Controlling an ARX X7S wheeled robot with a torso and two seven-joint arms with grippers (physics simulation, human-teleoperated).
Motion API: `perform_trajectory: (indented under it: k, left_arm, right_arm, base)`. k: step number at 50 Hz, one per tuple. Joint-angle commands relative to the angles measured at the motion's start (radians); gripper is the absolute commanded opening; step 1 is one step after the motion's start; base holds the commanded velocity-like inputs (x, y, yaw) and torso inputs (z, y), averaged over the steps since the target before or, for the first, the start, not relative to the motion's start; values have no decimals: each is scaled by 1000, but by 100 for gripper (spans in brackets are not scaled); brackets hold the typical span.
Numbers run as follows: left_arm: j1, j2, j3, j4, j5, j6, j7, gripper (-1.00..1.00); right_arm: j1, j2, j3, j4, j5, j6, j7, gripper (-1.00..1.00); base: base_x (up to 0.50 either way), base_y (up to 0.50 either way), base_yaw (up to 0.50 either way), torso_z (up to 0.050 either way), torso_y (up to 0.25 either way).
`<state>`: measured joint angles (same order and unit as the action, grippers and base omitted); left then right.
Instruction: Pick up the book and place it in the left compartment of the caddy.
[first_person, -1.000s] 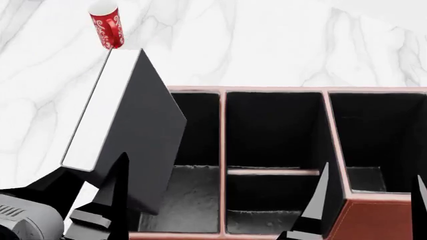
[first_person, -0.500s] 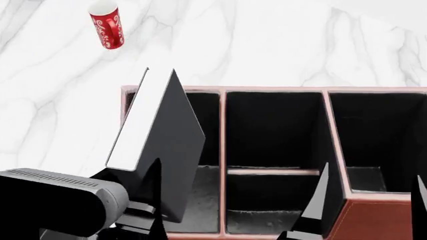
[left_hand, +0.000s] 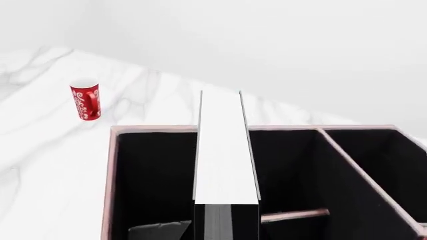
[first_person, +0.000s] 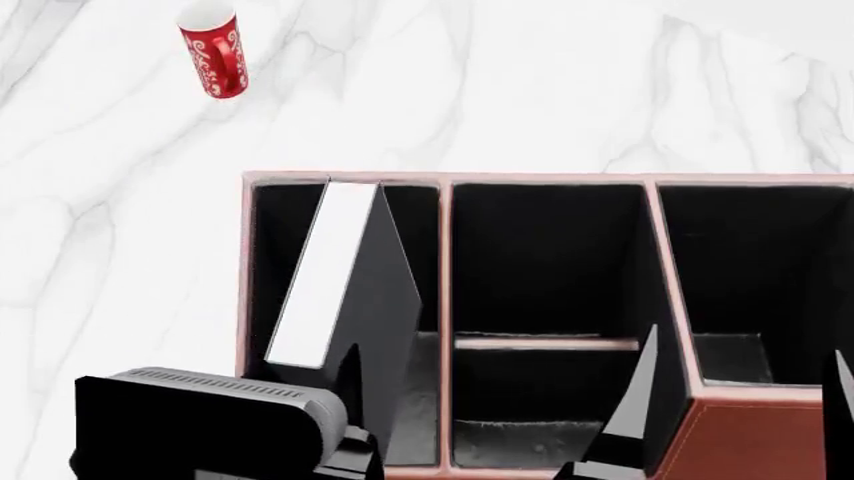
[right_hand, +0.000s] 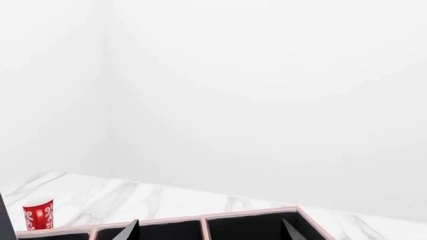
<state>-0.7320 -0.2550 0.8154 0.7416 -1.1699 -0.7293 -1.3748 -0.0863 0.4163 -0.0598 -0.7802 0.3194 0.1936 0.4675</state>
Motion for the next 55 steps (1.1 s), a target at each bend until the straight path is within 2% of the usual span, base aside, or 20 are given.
perform_trajectory:
  k: [1, 8, 31, 55]
  left_arm:
    - [53, 39, 40, -36, 121, 45, 16, -100]
    - [72, 38, 51, -73, 183, 74, 33, -100]
    - [64, 44, 35, -159, 237, 119, 65, -100]
    - [58, 56, 70, -317, 351, 178, 130, -100]
  right_arm:
    - [-1, 3, 0, -3, 3, -1, 4, 100]
    - [-1, 5, 0, 1, 5, -6, 4, 100]
    - [-4, 10, 3, 4, 11, -14, 9, 100]
    - [-6, 17, 1, -1, 16, -13, 16, 100]
  base:
    - [0, 0, 0, 0, 0]
    - [0, 0, 0, 0, 1]
    - [0, 0, 0, 0, 1]
    - [0, 0, 0, 0, 1]
